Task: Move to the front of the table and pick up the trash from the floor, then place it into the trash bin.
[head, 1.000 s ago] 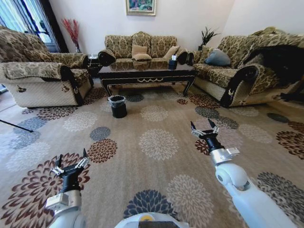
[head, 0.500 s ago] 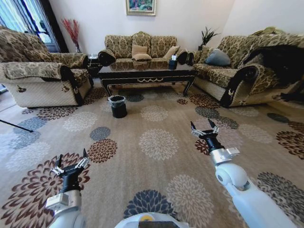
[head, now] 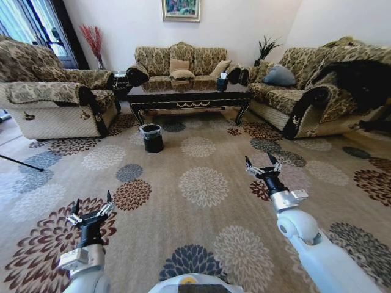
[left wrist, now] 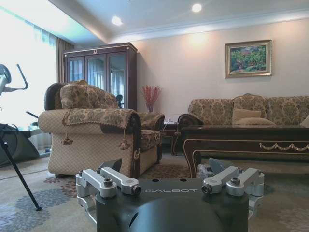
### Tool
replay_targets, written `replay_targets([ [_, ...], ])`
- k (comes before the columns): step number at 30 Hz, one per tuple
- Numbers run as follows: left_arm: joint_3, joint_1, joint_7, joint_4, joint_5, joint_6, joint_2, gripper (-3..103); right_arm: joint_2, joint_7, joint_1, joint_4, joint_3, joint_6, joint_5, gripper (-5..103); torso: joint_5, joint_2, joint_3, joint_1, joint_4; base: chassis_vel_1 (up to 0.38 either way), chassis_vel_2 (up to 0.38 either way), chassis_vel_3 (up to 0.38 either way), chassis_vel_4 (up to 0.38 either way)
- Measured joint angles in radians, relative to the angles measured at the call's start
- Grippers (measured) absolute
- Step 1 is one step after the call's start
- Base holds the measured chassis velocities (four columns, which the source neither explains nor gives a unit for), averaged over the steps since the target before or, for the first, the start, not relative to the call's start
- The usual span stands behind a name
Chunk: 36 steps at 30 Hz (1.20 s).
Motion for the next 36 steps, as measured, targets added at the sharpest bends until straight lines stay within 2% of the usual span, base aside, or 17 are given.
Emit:
replay_targets([
  [22,0.000,0.000,0.000,0.000,0.000,0.000,0.000,100,0.000,0.000,0.000,0.000,0.000,0.000,0.000,100,0.0000,0.091,0.073,0.018,0.0000,0.000,0.000,0.000,0.000],
  [36,0.000,0.000,0.000,0.000,0.000,0.000,0.000,100,0.000,0.000,0.000,0.000,0.000,0.000,0.000,100,0.0000,0.142,0.110,0.033,0.0000,0.000,0.000,0.000,0.000],
])
